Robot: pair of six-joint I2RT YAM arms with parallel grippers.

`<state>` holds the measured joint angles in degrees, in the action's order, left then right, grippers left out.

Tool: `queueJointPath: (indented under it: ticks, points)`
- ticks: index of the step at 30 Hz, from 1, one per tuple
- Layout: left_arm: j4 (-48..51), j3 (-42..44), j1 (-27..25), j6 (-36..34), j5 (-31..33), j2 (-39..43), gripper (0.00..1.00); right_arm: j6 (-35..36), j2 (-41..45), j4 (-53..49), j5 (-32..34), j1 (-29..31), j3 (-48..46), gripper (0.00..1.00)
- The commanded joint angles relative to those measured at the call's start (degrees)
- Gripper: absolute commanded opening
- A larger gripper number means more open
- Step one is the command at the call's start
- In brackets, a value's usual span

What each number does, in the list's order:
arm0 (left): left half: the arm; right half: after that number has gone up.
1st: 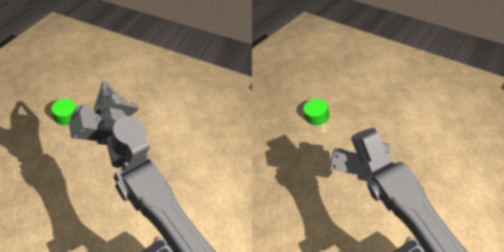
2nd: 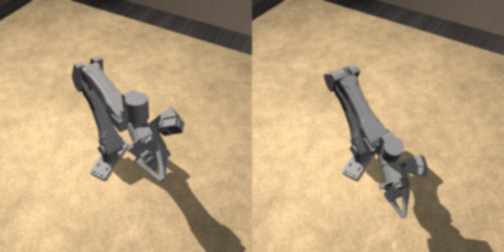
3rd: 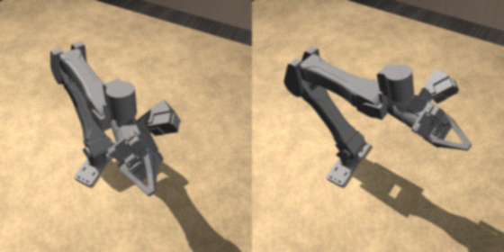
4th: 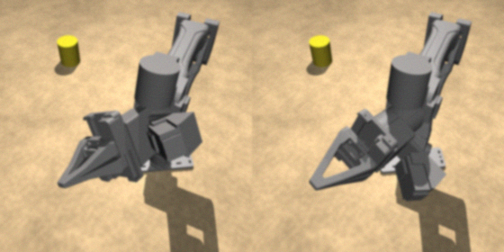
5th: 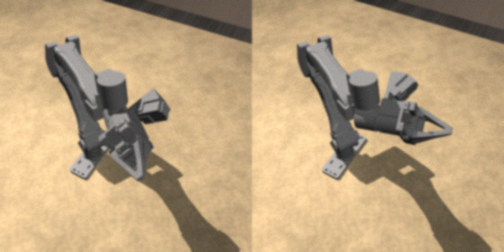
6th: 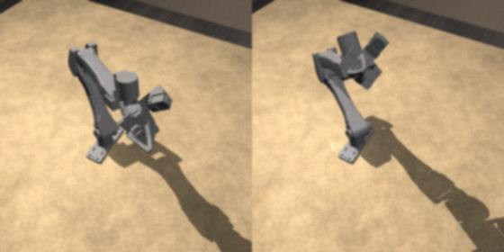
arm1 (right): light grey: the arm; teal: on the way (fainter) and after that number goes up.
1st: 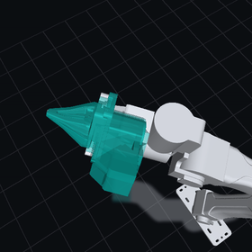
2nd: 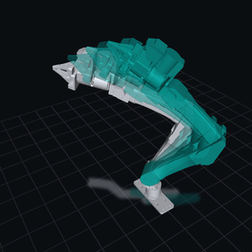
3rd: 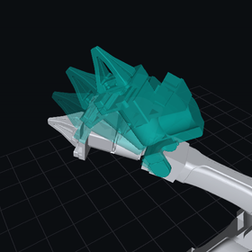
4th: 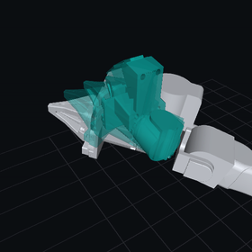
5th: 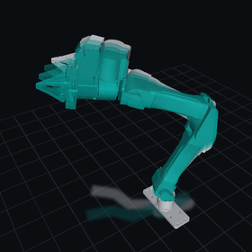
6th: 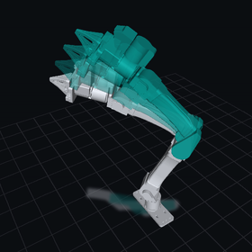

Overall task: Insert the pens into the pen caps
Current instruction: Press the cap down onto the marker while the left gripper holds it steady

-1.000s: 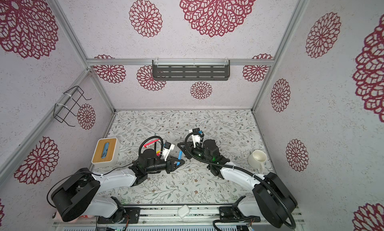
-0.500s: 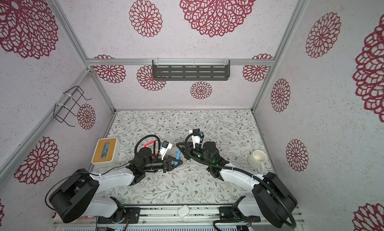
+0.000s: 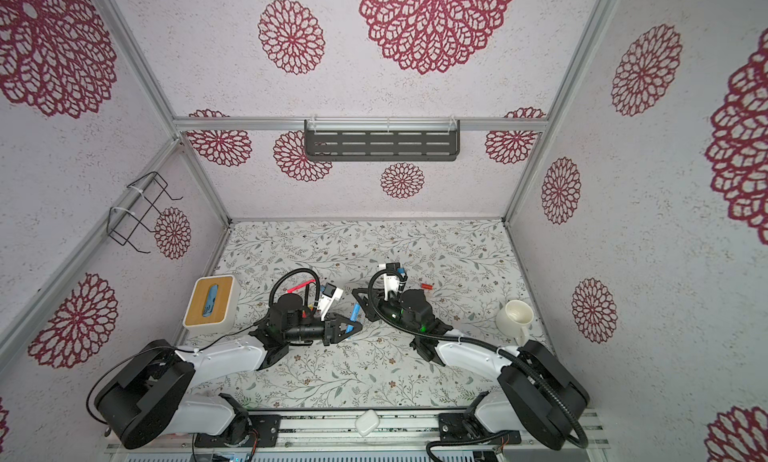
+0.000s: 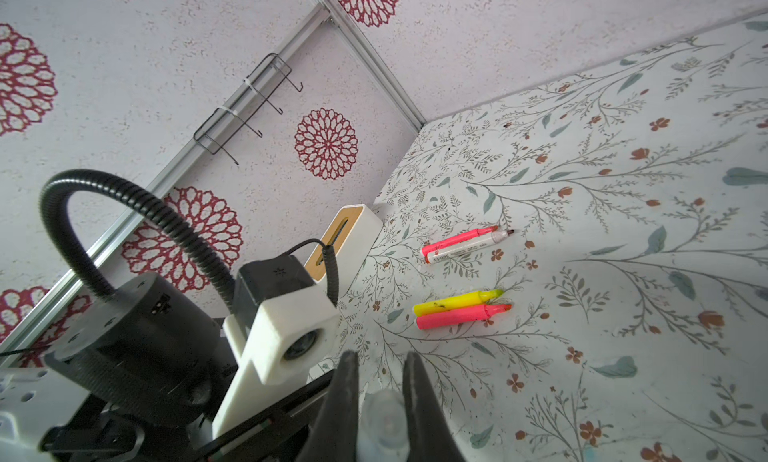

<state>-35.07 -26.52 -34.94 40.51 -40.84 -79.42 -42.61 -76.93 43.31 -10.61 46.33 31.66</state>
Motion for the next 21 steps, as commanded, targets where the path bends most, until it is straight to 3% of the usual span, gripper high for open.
queueJointPath:
  ticks: [1, 7, 15, 20, 21]
  points:
    - [-14.7, -9.4, 7.4, 5.2, 20.9, 3.8, 0.00, 3.4, -2.7, -25.3, -13.2, 9.8, -5.2, 0.00]
    - [-12.5, -10.7, 6.3, 3.7, 21.6, 4.0, 0.00, 2.2, -3.1, -25.5, -12.1, 12.3, -4.3, 0.00]
    - [-11.9, -11.4, 6.2, 3.7, 19.9, 4.2, 0.00, 5.6, 0.4, -27.1, -12.9, 12.5, -4.0, 0.00]
    - [-9.9, -10.6, 6.1, 2.5, 17.7, 1.5, 0.00, 12.7, 5.7, -38.4, -8.1, 10.2, 3.5, 0.00]
    - [-9.8, -9.9, 5.9, 2.3, 17.7, 1.3, 0.00, 14.3, 7.3, -40.5, -7.7, 8.7, 5.2, 0.07]
